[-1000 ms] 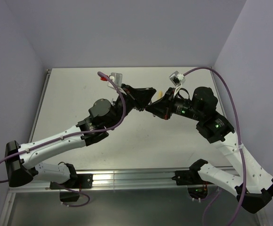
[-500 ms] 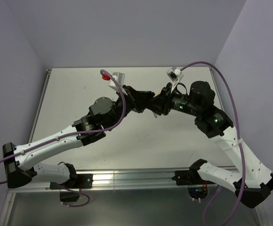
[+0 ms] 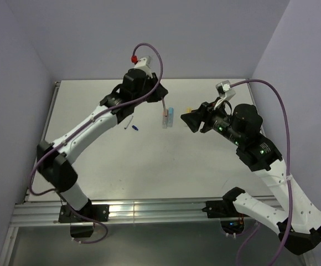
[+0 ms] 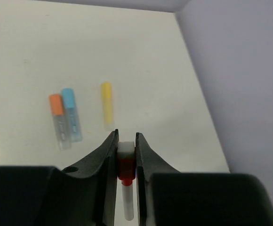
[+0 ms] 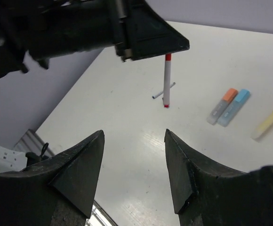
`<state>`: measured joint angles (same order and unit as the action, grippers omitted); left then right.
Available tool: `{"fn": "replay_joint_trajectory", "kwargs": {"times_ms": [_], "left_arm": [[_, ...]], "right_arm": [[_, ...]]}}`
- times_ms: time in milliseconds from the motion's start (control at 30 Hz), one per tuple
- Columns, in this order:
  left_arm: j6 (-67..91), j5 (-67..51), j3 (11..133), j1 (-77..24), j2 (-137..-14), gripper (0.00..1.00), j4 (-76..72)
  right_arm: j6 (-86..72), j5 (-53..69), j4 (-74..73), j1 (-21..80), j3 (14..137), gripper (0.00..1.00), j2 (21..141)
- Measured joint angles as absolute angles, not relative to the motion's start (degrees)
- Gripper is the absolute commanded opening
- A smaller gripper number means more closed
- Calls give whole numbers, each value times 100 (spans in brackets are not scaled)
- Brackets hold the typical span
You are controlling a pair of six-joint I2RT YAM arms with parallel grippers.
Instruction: Insert the pens into the pen caps
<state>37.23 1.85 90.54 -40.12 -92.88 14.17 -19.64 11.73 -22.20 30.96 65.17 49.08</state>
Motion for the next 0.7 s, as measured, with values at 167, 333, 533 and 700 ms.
{"fn": "replay_joint_trajectory", "kwargs": {"times_ms": [167, 333, 533, 700], "left_arm": [[3439, 161, 10239, -3516, -10938, 0, 2062], [3205, 333, 10945, -3242, -12407, 3, 2578], [3197, 523, 11032, -3116, -13203, 9, 2801], [3194, 652, 11144, -3087, -13426, 16, 2805]], "right_arm": [[-2001, 908, -2285, 3096, 6447, 62, 4982], [-2010, 760, -2434, 3096, 6320, 62, 5074], [-2008, 701, -2462, 3094, 6294, 63, 5078], [-2010, 701, -2460, 3094, 6261, 62, 5096]]}}
